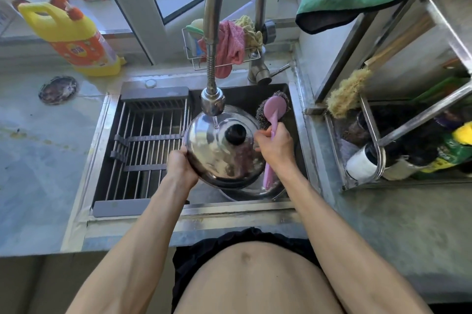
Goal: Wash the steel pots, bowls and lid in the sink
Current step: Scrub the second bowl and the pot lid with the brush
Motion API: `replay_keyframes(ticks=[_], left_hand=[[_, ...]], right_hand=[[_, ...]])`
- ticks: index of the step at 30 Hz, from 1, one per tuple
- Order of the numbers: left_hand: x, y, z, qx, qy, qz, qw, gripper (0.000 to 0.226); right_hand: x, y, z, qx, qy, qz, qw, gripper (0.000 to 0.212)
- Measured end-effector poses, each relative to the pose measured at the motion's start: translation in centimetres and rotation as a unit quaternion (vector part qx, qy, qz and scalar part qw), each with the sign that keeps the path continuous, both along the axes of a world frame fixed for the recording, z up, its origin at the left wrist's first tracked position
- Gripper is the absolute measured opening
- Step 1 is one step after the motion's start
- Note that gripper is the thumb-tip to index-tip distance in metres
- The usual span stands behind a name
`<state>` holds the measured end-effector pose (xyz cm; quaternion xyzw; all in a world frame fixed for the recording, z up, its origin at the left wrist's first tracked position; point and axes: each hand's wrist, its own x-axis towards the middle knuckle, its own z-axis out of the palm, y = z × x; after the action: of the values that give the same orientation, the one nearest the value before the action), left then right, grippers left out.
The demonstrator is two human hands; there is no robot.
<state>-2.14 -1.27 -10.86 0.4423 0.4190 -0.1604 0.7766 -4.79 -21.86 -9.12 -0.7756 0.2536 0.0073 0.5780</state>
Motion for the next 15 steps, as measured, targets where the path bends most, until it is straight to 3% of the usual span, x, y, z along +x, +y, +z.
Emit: replay_keyframes(ticks=[6, 12, 15], left_hand=[[0.0, 2.3, -0.7, -0.023, 0.040, 0.055, 0.997, 0.045], [0.5, 3.2, -0.4, -0.030, 0.068, 0.081, 0.994, 0.048], [0.4, 4.2, -0.4, -0.024, 0.088, 0.084, 0.992, 0.049]], right_hand=[[-0.3, -1.9, -0.8, -0.057, 0.019, -0.048, 0.997, 0.016], [-0.1, -1.7, -0.9, 0.129, 0.029, -0.035, 0.991, 0.039], [0.4, -0.9, -0.6, 0.195, 0.027, -0.020, 0.980, 0.030]])
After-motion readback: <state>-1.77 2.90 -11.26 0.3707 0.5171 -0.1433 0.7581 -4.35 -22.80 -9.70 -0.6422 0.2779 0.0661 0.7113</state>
